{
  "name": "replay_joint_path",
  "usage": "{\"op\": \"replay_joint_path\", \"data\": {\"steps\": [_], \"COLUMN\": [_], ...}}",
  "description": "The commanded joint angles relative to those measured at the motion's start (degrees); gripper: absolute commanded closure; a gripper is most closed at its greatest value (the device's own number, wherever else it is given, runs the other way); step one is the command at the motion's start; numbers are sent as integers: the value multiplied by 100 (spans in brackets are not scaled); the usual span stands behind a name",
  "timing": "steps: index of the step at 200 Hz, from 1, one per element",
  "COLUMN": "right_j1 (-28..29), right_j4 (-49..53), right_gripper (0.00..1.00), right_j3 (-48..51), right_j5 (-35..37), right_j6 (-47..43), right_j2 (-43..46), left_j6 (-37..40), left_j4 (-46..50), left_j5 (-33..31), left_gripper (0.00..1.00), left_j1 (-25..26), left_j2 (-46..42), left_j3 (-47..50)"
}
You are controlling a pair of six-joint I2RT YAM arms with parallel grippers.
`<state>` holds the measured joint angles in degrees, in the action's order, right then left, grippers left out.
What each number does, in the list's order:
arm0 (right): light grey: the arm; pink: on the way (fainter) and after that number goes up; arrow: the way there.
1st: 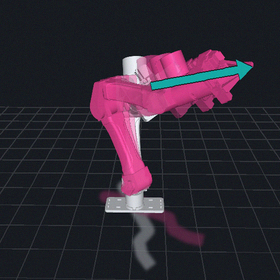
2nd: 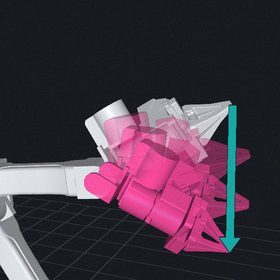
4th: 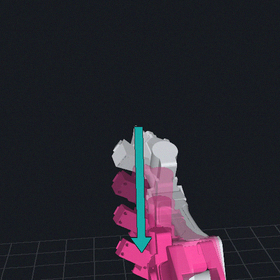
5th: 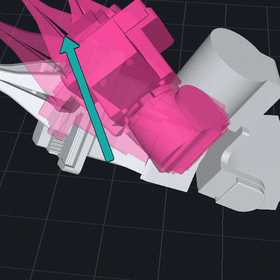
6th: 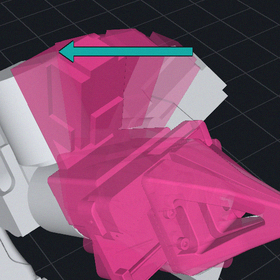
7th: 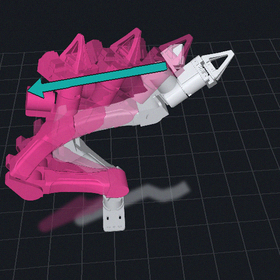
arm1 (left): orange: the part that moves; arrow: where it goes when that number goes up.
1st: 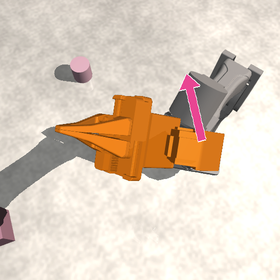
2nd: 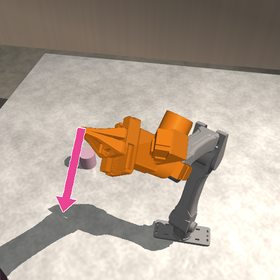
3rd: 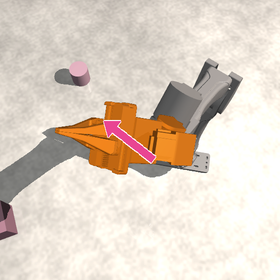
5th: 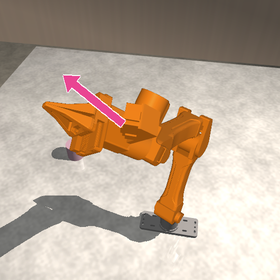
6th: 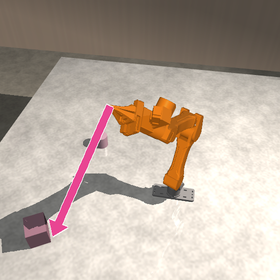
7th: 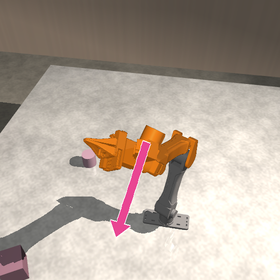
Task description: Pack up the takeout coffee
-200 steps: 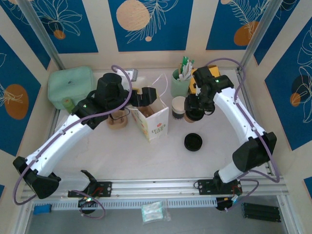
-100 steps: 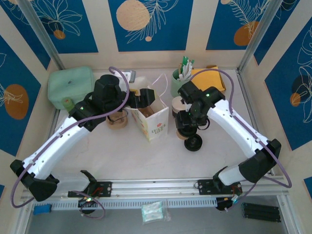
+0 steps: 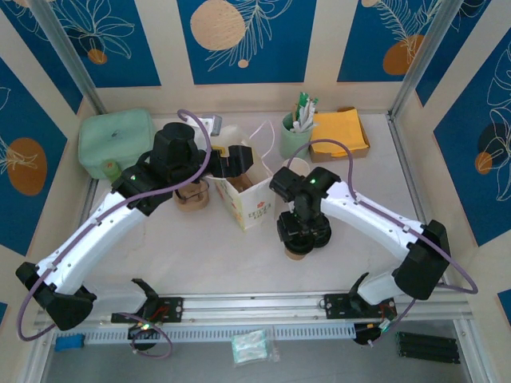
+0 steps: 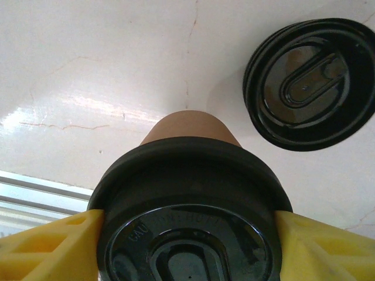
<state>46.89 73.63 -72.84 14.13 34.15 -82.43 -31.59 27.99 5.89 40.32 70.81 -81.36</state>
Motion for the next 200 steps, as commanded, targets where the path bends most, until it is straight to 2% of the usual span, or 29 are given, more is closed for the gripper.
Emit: {"op": "replay_joint_path", "data": {"steps": [1, 66, 134, 200], "right_j1": [142, 370, 478, 525], "right_j4": [-328, -874, -772, -641], "right_gripper": [32, 32, 25, 22], "right_j3": [175, 708, 762, 732], "right_j5": [-77, 15, -74, -86], "right_j6": [256, 444, 384, 393], "right_j2": [-132, -279, -573, -472], "left_j6": [-30, -31, -38, -29], "left_j4": [14, 33, 34, 42], "left_j5": [-97, -97, -88, -88], "left_gripper": [1, 1, 1, 1], "left_j1": [46, 46, 45, 46], "left_j2": [-76, -51, -31, -19], "left_j3": [6, -20, -53, -73]}}
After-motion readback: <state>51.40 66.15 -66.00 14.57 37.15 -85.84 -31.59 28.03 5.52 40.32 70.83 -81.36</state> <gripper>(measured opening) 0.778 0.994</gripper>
